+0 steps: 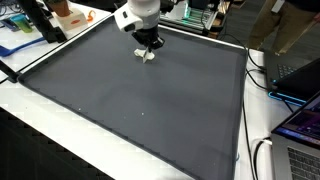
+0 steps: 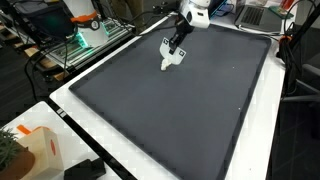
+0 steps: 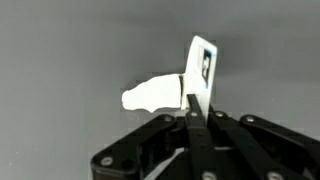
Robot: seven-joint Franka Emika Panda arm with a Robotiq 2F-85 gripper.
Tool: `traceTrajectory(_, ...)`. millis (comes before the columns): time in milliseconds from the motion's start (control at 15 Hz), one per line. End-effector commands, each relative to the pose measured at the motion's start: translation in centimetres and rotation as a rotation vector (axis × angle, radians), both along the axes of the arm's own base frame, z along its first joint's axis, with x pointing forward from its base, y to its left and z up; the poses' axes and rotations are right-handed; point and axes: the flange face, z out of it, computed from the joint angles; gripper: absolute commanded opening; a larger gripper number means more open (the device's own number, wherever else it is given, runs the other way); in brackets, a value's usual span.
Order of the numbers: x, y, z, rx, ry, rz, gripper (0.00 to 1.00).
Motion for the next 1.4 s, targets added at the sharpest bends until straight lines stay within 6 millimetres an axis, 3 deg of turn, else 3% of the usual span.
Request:
traceTrajectory(0,1.2,-1.0,0.7,0.093,0.023,-0.023,0.01)
traceTrajectory(333,0.5,-2.0,2.3,0.099,-0.021,-0.028,0.01)
traceTrajectory(733,-3.3,1.2,-1.0,0.129,-0.138,0.063,0.01)
traceTrajectory(867,-4.2,1.9,-0.9,0.094,-0.206,0.11,0.01)
traceTrajectory(1333,-6.8,2.9,2.6,0.0,-0.341,0.225,0.01)
